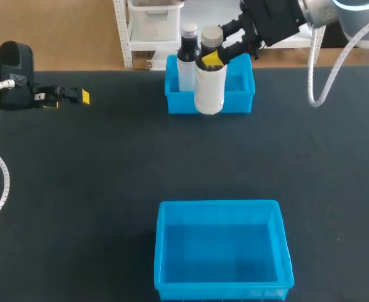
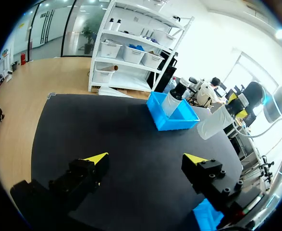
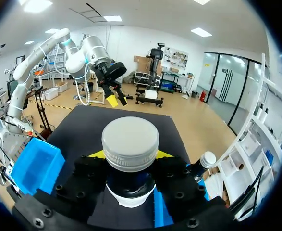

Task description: Pick up the bottle, and place it in the far bin if it is heavy, or in the near bin if it is light.

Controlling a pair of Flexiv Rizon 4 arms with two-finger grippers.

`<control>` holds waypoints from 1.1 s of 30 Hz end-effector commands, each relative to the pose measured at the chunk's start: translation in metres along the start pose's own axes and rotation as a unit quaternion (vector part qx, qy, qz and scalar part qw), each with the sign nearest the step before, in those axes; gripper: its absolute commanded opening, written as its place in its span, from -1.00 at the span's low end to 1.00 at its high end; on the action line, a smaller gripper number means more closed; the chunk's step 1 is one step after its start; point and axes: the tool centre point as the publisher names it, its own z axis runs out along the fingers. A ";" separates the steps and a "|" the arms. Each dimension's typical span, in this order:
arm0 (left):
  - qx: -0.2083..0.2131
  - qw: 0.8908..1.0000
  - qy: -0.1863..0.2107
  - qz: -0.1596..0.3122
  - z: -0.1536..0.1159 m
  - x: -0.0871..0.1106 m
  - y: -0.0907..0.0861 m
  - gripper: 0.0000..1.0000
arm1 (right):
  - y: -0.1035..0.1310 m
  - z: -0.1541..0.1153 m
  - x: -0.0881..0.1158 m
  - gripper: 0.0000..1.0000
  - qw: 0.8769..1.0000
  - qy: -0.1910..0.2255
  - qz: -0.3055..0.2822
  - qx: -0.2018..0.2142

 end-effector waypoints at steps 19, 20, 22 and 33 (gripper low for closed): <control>0.000 1.000 0.000 0.000 0.000 0.000 0.000 1.00 | 0.004 -0.016 0.012 -1.00 1.000 0.009 0.019 0.008; 0.000 1.000 0.000 0.000 0.000 0.000 0.000 1.00 | 0.004 -0.015 0.011 -1.00 1.000 0.009 0.018 0.007; 0.000 1.000 0.000 0.000 0.000 0.000 0.000 1.00 | 0.002 -0.013 0.010 -1.00 1.000 0.008 0.018 0.006; 0.000 1.000 0.000 0.000 0.000 0.000 0.000 1.00 | 0.008 -0.019 -0.007 -1.00 1.000 0.005 0.010 0.005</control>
